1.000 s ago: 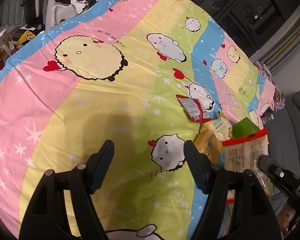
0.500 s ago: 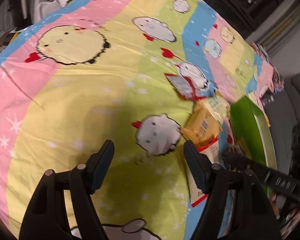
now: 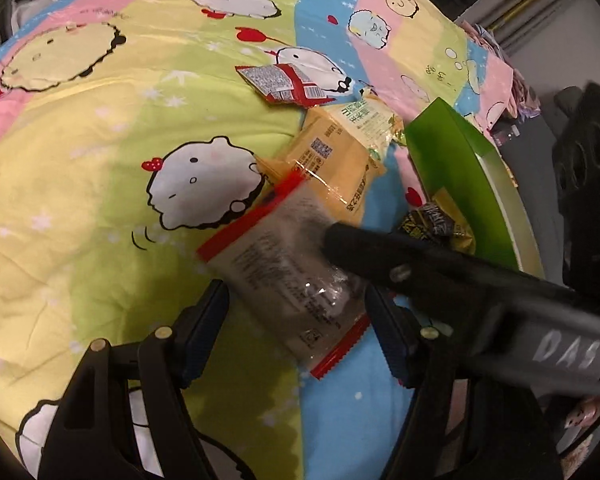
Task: Organize snacks
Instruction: 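Grasp the red-edged white biscuit pack with the right gripper, then lift the biscuit pack and carry it over the green box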
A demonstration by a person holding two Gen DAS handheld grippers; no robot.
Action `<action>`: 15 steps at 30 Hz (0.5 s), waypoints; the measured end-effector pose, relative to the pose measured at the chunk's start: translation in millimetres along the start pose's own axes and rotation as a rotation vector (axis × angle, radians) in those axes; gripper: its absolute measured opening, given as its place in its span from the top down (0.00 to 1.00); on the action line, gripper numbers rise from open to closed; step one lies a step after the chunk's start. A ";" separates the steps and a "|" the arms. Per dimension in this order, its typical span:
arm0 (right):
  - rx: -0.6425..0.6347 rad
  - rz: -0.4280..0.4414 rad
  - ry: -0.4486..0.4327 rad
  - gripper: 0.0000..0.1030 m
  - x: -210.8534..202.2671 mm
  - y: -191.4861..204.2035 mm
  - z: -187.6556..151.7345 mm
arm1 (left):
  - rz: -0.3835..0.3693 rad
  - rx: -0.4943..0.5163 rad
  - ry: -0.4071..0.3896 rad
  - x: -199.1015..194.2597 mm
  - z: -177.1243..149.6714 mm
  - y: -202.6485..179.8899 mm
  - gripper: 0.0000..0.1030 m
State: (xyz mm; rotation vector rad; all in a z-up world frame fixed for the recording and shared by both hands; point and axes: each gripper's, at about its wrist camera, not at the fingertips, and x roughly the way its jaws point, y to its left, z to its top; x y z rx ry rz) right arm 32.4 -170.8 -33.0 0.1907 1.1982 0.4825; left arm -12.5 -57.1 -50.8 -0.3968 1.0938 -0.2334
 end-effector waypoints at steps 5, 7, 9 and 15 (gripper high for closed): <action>-0.027 0.007 0.040 0.40 17.2 5.6 -2.9 | 0.018 0.005 -0.015 1.4 -2.7 -1.1 0.42; -0.032 -0.006 0.052 0.40 23.4 5.8 -3.7 | 0.029 0.017 -0.024 1.4 -4.1 -2.8 0.45; -0.036 -0.002 0.052 0.40 24.8 5.5 -5.2 | 0.030 0.023 -0.030 2.2 -5.1 -5.3 0.48; -0.034 0.023 0.044 0.40 23.9 3.9 -6.7 | 0.022 0.043 -0.052 0.4 -5.3 -9.1 0.53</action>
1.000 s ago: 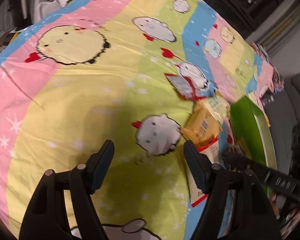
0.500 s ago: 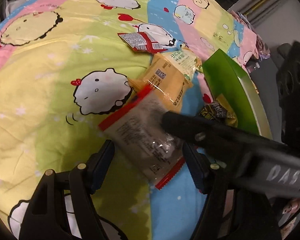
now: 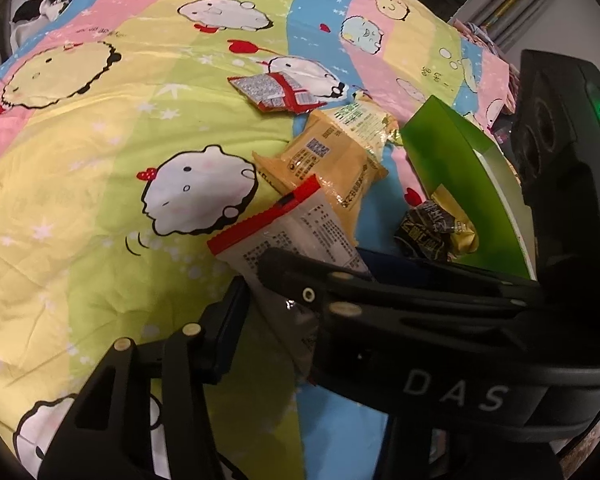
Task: Organize snacks
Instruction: 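Lift the biscuit pack and carry it over the green box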
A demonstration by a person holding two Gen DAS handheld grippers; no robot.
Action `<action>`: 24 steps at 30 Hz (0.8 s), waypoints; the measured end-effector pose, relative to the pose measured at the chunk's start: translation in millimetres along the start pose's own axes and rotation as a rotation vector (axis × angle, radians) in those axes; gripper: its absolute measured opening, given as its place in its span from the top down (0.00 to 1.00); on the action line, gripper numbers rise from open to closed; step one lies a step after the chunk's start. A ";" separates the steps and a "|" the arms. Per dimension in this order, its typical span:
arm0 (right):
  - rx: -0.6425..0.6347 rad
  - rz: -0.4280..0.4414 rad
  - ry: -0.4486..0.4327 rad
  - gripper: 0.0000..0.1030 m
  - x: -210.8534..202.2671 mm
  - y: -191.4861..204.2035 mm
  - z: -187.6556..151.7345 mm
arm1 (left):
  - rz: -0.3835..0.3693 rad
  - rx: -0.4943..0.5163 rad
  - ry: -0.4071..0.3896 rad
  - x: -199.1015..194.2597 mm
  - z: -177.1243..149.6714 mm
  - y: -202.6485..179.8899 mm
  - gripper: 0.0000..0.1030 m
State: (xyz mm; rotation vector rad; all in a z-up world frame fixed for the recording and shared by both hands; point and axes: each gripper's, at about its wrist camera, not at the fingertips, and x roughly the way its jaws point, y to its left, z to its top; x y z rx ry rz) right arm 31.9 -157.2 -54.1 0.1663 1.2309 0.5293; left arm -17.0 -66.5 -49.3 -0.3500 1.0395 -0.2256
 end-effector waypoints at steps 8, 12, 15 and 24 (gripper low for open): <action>-0.007 0.027 -0.054 0.42 -20.1 8.2 -0.4 | 0.029 0.071 -0.104 -20.9 3.5 -12.2 0.53; -0.030 0.026 -0.104 0.42 -37.1 17.3 0.8 | 0.051 0.105 -0.174 -35.8 6.7 -22.1 0.53; -0.046 0.014 -0.140 0.42 -48.5 23.0 3.4 | 0.047 0.115 -0.210 -44.6 11.1 -27.6 0.53; -0.042 0.053 -0.204 0.42 -76.2 21.9 4.9 | 0.107 0.133 -0.275 -66.5 12.7 -51.8 0.56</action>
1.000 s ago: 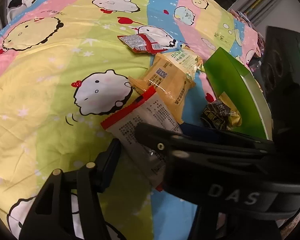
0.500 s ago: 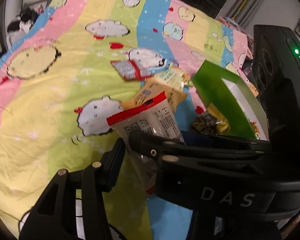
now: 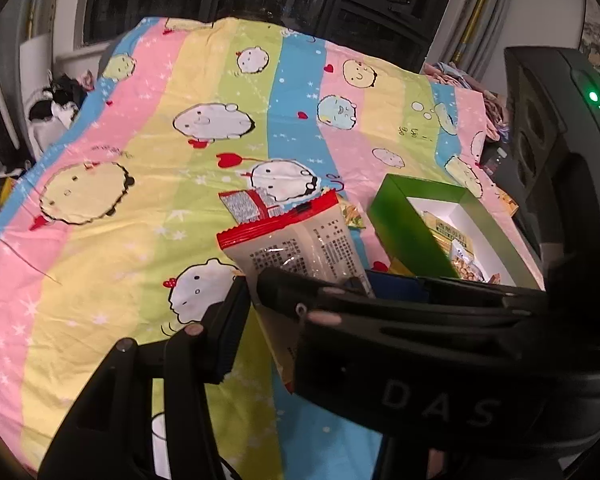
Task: Organize snacks
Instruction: 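Lift the biscuit pack and carry it over the green box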
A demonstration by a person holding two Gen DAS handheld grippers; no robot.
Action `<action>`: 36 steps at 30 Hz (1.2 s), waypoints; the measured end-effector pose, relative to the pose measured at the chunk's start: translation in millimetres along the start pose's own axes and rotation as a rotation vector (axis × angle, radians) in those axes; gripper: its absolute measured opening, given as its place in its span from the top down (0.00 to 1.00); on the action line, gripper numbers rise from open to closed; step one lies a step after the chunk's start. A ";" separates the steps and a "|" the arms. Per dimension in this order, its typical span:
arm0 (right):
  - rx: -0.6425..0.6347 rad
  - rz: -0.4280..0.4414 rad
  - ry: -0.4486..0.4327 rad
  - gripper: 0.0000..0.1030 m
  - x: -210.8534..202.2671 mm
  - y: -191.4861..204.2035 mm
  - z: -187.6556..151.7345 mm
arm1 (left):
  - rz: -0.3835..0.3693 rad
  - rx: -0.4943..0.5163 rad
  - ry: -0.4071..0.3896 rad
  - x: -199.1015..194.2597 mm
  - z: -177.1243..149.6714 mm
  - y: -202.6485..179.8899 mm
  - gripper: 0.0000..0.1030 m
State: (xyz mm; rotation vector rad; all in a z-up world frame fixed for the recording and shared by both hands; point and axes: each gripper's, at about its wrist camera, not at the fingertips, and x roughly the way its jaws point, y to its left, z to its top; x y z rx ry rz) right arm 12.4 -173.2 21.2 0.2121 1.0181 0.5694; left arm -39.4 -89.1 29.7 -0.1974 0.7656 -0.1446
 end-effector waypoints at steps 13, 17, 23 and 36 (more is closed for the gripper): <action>-0.041 0.005 -0.127 0.42 -43.1 8.0 -5.5 | 0.033 0.043 -0.047 -31.2 1.3 -26.8 0.57; -0.029 0.016 -0.127 0.42 -46.3 2.9 -6.6 | 0.040 0.040 -0.040 -31.6 0.8 -31.8 0.58; -0.030 0.013 -0.155 0.41 -59.2 -3.3 -8.1 | 0.037 0.056 -0.058 -34.6 2.3 -43.2 0.58; -0.005 -0.018 -0.182 0.42 -69.7 -26.4 -4.9 | -0.009 0.122 -0.076 -18.6 8.8 -65.0 0.58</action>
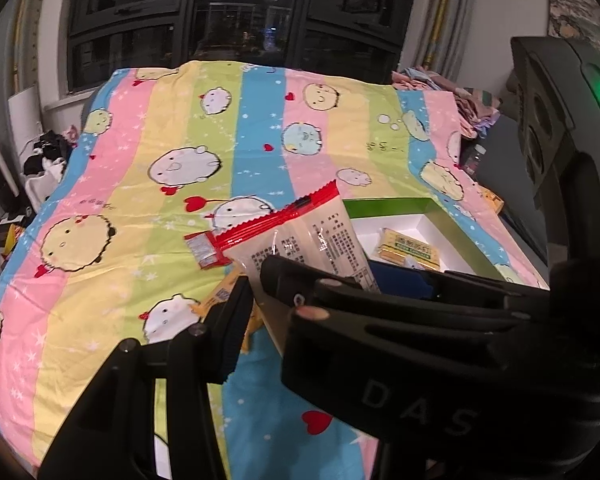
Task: Organize snacks
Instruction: 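Lift the biscuit pack and carry it over the green box, then lower the biscuit pack into the box and open the right gripper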
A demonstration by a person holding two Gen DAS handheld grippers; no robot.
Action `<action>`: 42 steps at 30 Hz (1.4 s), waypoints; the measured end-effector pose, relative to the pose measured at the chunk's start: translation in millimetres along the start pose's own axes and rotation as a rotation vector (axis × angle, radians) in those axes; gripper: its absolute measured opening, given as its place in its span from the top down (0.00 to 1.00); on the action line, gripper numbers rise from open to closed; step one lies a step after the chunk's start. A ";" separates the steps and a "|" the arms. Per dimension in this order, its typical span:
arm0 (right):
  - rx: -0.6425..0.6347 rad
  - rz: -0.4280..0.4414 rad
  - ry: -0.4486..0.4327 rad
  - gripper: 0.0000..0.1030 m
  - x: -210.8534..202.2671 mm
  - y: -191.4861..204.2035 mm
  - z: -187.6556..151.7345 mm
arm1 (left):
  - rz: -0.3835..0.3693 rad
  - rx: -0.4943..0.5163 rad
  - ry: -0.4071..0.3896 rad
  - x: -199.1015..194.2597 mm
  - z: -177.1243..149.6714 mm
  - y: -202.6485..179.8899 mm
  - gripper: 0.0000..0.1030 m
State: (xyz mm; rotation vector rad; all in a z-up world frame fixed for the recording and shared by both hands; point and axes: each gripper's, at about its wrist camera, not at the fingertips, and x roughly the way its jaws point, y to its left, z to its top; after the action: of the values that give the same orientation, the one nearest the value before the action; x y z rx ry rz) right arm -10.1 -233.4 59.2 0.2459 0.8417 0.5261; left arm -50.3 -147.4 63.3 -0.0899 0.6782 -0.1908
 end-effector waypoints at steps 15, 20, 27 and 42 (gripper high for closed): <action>0.077 -0.088 -0.053 0.42 -15.7 -42.0 8.4 | -0.097 0.085 0.018 28.5 16.8 -34.1 0.58; 0.118 -0.120 -0.076 0.42 -22.1 -61.9 11.6 | -0.143 0.125 0.027 42.5 23.2 -51.5 0.58; 0.215 -0.160 -0.102 0.41 -34.0 -99.9 15.7 | -0.203 0.162 0.038 63.3 29.7 -81.4 0.59; 0.367 -0.198 -0.077 0.41 -28.0 -166.1 14.0 | -0.258 0.208 0.143 116.6 30.8 -117.4 0.60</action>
State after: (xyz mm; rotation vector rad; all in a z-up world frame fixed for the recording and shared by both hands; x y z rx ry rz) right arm 42.3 -388.8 18.6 0.5100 0.8739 0.1731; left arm 40.9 -285.5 32.5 0.0368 0.7841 -0.5184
